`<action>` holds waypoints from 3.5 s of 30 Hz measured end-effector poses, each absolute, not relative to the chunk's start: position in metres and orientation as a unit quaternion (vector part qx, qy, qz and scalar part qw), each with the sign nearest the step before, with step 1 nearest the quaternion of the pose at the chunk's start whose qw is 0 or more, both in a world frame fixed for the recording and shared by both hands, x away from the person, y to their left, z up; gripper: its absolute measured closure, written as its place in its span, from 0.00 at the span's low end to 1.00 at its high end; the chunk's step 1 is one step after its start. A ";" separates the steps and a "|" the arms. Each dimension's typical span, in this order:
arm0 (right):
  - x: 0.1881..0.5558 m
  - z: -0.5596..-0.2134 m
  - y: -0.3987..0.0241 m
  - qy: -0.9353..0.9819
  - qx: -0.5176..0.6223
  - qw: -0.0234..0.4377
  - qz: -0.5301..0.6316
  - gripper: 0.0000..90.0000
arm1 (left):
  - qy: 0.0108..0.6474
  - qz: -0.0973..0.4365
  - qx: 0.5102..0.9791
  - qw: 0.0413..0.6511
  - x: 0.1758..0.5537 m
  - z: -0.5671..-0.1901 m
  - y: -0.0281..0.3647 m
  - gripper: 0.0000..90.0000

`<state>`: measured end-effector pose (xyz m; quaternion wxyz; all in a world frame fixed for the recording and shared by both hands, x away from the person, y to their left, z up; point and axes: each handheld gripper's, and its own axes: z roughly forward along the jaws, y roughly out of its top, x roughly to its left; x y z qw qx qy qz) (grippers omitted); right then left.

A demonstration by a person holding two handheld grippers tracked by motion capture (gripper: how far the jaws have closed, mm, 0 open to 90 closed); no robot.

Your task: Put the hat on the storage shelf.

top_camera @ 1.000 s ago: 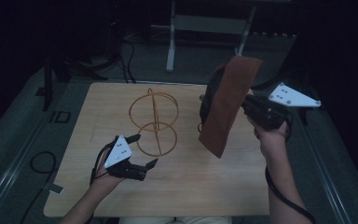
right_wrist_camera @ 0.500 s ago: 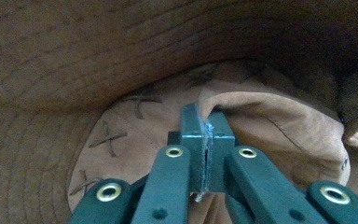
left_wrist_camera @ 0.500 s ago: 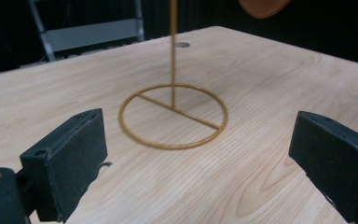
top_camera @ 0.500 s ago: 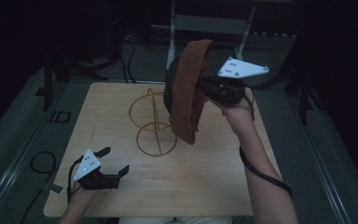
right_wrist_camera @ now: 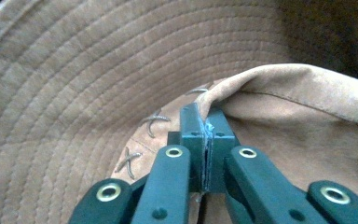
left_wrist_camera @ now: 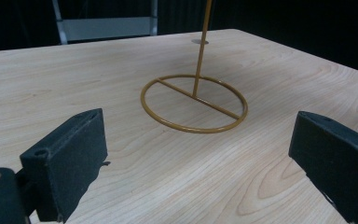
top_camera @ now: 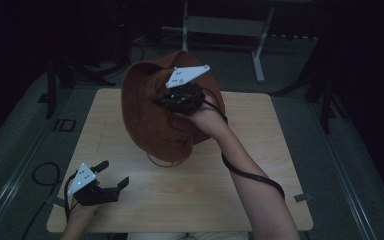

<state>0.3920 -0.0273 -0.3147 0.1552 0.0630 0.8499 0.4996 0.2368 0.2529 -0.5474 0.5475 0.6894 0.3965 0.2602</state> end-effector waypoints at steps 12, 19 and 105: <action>0.399 -0.352 0.013 0.904 0.036 0.104 0.413 0.99 | 0.397 0.250 0.688 0.554 0.238 -0.551 0.254 0.05; 0.395 -0.357 0.010 0.900 0.026 0.073 0.430 0.74 | 0.401 0.247 0.684 0.558 0.238 -0.553 0.254 0.05; 0.337 -0.543 -0.269 0.832 0.265 0.137 0.468 0.16 | 0.396 0.284 0.710 0.507 0.226 -0.569 0.250 0.05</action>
